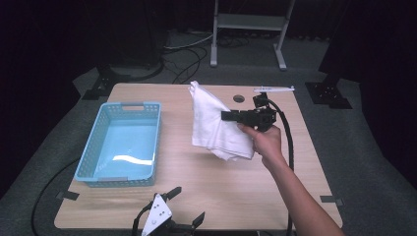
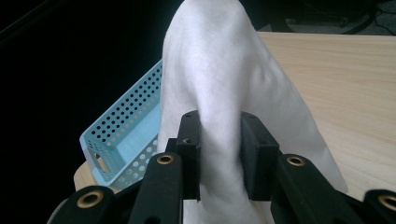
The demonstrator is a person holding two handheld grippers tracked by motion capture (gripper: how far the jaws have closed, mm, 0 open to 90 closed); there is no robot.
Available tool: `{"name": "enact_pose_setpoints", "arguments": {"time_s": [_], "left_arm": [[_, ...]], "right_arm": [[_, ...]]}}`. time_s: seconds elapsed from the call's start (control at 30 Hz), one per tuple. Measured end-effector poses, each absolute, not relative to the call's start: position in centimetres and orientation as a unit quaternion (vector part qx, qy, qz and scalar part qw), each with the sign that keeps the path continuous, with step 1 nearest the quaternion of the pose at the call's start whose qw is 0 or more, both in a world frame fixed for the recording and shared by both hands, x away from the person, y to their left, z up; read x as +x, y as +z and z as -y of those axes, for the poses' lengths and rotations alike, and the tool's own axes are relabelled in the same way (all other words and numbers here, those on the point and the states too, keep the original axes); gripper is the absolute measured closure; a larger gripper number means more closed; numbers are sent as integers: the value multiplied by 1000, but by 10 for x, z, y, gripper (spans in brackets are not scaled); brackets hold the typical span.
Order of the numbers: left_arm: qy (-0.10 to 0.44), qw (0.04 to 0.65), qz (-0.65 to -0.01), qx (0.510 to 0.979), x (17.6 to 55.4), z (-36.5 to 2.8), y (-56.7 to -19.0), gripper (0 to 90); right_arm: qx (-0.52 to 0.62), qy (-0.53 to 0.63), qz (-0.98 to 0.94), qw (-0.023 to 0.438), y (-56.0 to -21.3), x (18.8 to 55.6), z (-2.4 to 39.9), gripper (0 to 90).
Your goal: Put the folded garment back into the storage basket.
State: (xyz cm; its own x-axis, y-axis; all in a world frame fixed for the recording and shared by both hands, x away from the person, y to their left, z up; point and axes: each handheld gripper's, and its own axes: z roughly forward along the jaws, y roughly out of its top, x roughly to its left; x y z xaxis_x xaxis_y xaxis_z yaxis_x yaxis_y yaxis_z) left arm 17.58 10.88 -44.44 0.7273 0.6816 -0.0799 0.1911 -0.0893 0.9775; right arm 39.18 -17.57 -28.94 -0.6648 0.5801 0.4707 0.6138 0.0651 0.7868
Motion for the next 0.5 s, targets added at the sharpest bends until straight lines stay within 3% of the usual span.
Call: {"name": "enact_pose_setpoints", "arguments": {"time_s": [0.5], "left_arm": [[205, 602, -308, 708, 176, -111, -444, 6]], "right_arm": [[-405, -547, 732, 28, -288, 399, 158, 720]]}}
